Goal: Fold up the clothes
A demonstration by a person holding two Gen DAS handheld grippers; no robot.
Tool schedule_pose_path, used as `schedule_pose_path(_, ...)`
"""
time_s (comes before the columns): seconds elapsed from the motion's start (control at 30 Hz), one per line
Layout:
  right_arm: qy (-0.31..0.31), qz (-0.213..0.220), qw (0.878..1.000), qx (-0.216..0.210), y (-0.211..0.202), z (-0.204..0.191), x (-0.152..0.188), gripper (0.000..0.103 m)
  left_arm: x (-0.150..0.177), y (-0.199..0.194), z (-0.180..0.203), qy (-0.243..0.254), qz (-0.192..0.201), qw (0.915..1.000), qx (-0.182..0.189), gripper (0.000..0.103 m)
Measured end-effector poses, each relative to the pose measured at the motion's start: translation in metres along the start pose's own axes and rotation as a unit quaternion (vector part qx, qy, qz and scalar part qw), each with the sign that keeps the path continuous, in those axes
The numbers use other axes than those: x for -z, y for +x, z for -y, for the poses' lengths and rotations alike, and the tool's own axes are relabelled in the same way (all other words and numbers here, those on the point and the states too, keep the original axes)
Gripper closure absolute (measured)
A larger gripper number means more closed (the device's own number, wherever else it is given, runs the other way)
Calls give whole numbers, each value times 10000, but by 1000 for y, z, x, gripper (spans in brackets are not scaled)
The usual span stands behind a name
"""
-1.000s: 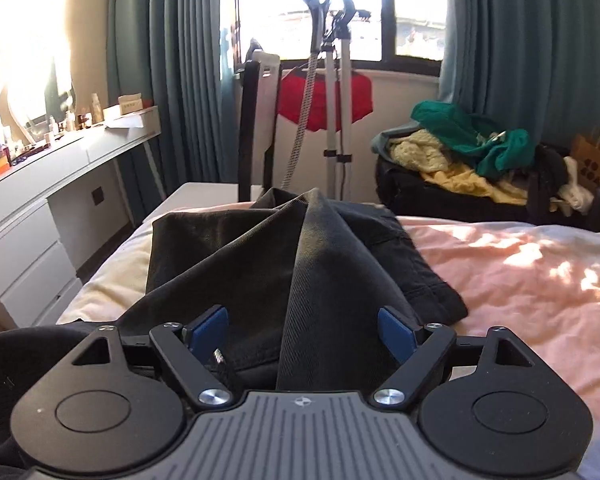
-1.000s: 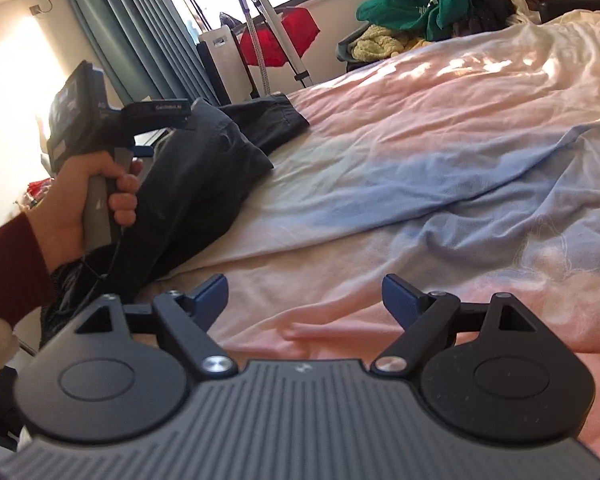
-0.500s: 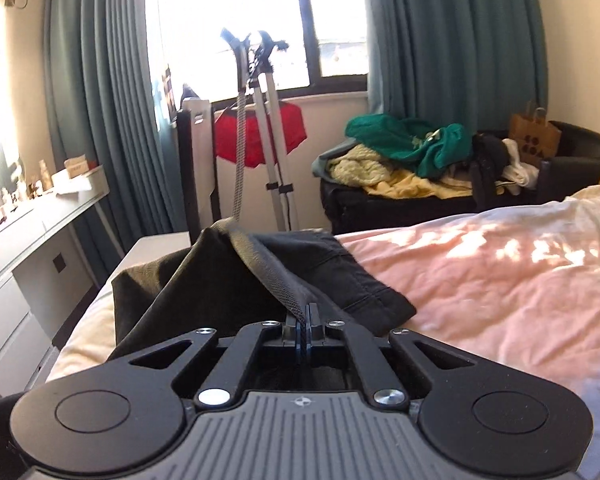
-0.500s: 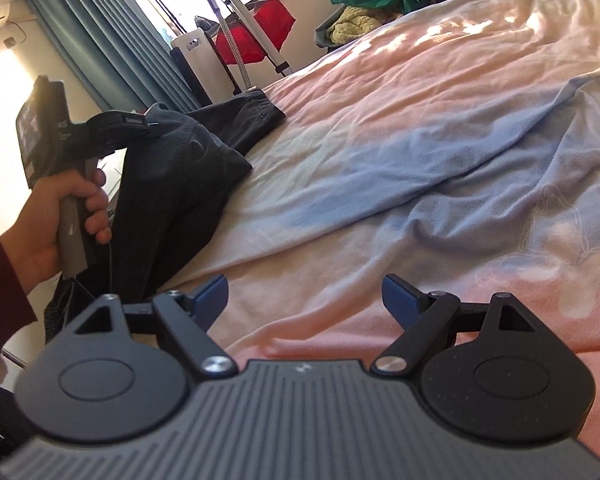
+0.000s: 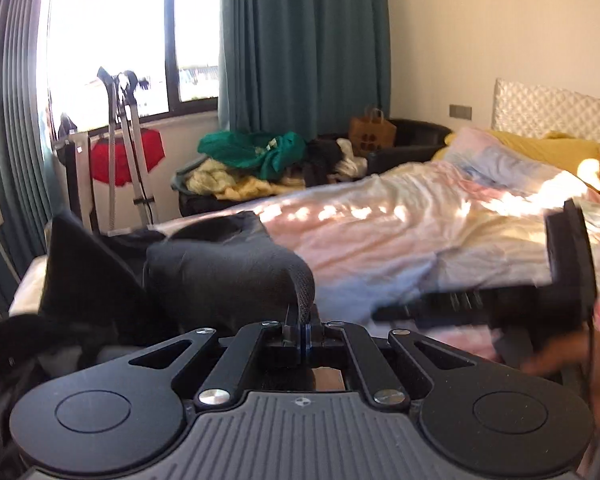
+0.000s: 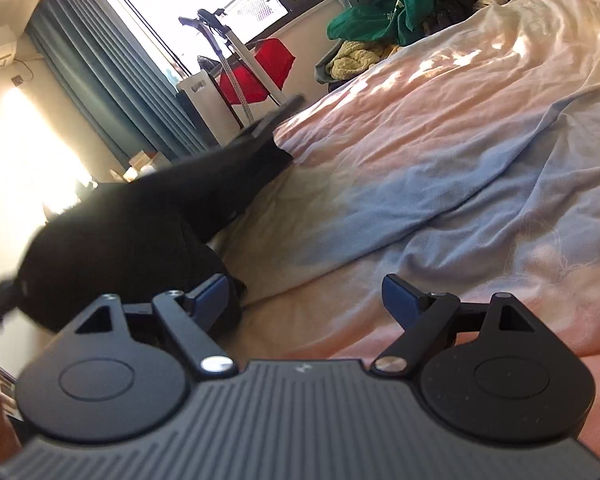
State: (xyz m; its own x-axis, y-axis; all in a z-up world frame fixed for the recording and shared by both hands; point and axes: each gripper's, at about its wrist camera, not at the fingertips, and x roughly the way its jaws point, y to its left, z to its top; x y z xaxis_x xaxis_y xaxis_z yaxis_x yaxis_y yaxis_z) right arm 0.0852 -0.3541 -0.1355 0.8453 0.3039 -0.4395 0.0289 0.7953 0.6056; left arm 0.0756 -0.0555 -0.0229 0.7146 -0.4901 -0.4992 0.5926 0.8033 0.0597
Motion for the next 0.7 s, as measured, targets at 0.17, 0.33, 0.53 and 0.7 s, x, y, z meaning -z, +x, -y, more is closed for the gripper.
schedule_pose_path(0.17, 588, 135, 9969, -502, -8, 14, 1, 16, 73, -9, -6, -692, -369, 9963, -355, 101)
schedule_pose_path(0.33, 1512, 91, 9846, -873, -2, 36, 6, 16, 73, -21, -36, -1629, -15, 9846, -634, 100)
schedule_pose_path(0.53, 1303, 141, 9853, -1100, 26, 24, 0, 27, 78, -23, -55, -1891, 62, 9790, -757, 100)
schedule_pose_path(0.7, 1643, 77, 9833, -780, 76, 31, -13, 42, 82, -18, -66, -2003, 133, 9773, -678, 100)
